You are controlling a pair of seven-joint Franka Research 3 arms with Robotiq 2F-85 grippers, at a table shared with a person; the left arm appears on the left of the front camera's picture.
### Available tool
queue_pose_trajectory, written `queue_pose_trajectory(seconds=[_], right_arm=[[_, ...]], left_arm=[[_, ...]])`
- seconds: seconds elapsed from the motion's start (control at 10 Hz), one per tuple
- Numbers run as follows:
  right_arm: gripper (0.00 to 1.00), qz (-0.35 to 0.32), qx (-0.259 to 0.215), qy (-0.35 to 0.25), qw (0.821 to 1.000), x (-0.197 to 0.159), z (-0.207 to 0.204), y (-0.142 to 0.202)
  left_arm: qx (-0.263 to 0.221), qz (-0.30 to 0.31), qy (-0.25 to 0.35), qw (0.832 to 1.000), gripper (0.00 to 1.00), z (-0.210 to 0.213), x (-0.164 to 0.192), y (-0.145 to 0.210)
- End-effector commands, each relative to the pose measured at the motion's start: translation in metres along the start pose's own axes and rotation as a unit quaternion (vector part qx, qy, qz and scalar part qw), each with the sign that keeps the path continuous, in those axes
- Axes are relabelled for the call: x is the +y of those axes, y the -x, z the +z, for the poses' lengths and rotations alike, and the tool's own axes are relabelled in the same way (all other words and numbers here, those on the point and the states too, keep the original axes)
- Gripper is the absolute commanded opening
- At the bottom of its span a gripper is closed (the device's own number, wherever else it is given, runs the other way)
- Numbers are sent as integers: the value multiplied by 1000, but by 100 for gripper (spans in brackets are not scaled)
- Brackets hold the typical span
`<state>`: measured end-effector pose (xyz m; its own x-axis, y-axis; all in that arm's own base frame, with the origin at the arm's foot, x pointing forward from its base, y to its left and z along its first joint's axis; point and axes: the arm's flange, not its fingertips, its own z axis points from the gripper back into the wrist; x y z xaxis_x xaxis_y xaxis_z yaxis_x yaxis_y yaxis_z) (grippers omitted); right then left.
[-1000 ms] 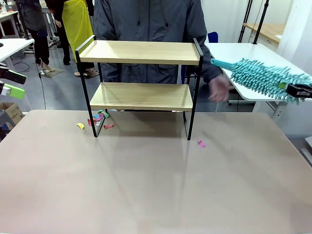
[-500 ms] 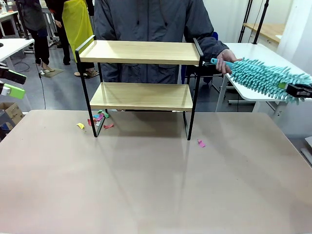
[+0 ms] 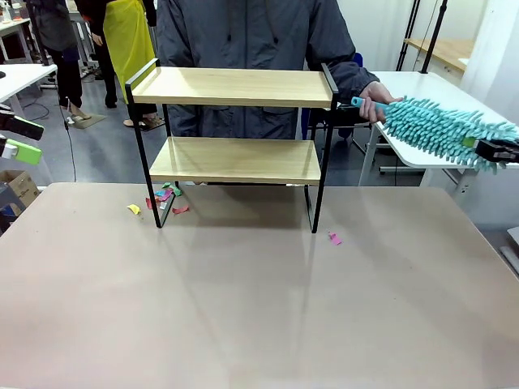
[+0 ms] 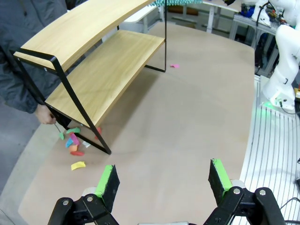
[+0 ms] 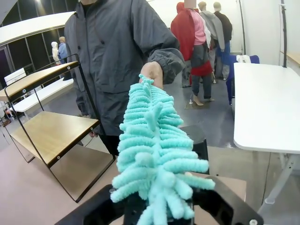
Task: Clean the shelf.
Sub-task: Hand the Duster back to the human.
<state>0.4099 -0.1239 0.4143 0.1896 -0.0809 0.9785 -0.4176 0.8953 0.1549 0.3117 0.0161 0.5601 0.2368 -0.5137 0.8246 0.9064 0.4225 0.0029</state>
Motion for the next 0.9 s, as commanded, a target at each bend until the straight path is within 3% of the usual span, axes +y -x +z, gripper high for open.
queue_pose_trajectory(seconds=[0.0,0.1,0.2,0.3,0.5,0.8], right_arm=[[74,16,-2,-12,1000,0,2,1],[74,13,-3,-17,1000,0,2,0],[100,10,-5,-20,1000,1,4,0],[76,-3,-16,-32,999,2,8,-5],[100,1,-62,-29,998,9,24,-39],[100,-46,-157,-37,986,5,61,-120]], left_arm=[[-14,-9,4,1000,100,-1,1,0],[-14,-9,4,1000,100,-1,1,0],[-14,-9,4,1000,100,-1,1,0],[-14,-9,4,1000,100,-1,1,0],[-14,-9,4,1000,100,-1,1,0],[-14,-9,4,1000,100,-1,1,0]])
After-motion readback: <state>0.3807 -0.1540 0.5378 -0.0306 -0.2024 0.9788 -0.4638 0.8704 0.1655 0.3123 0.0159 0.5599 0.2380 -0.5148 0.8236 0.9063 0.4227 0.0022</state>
